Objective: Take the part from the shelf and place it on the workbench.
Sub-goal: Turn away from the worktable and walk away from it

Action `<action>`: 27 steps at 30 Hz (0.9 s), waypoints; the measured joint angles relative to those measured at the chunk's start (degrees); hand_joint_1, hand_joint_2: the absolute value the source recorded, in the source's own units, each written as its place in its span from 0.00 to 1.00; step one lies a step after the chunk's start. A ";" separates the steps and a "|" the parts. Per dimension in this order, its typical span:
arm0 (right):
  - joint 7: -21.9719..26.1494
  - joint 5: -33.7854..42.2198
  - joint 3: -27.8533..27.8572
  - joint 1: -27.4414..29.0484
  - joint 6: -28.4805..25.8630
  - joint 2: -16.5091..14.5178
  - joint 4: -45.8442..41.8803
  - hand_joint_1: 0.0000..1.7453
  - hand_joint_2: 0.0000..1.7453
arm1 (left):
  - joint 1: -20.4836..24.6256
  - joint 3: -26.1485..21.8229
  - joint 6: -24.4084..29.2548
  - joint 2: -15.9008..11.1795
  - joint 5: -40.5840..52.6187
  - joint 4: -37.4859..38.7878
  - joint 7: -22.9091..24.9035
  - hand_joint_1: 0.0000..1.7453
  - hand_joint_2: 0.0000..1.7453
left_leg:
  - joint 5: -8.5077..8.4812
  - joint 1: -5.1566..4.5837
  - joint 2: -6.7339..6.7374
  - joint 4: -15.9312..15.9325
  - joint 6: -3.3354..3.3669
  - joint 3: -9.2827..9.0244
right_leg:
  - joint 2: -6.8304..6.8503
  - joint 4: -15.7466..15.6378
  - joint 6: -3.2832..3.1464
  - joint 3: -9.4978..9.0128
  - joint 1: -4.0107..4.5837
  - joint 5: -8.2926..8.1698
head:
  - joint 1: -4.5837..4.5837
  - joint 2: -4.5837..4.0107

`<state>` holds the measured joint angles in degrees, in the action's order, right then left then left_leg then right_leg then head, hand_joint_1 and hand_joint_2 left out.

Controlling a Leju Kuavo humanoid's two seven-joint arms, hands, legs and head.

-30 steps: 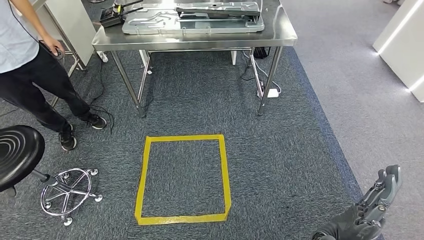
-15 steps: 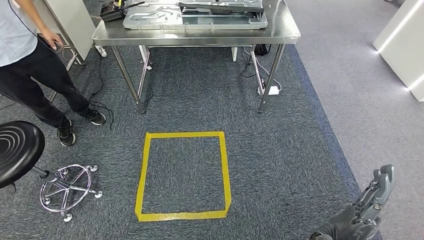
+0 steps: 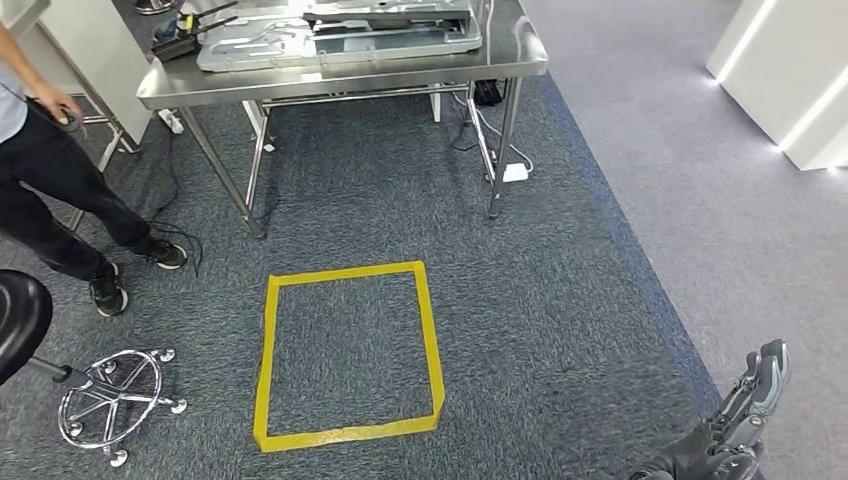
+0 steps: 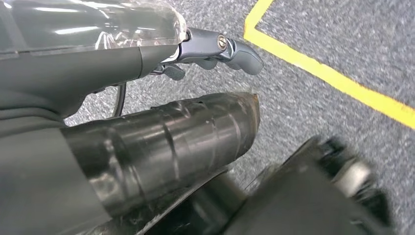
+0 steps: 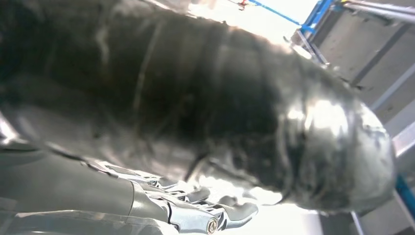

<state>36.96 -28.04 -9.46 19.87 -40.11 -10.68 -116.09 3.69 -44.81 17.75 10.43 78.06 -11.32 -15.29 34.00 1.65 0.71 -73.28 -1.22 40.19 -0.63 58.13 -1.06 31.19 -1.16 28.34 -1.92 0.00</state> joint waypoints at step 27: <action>0.15 1.50 2.86 2.19 -0.02 -1.70 1.32 0.00 0.00 | -0.04 -0.20 1.12 0.92 0.67 -0.02 -0.17 0.00 0.00 | -4.00 -0.83 2.97 13.28 1.04 -8.88 | 1.44 -0.75 0.17 -0.01 0.41 -0.90 | -0.25 0.00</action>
<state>37.11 -26.55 -6.60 22.06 -40.13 -12.39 -114.77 3.65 -45.00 18.87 11.34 78.73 -11.34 -15.46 30.00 0.82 3.68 -60.00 -0.18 31.32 0.81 57.38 -0.89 31.18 -0.75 27.44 -2.18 0.00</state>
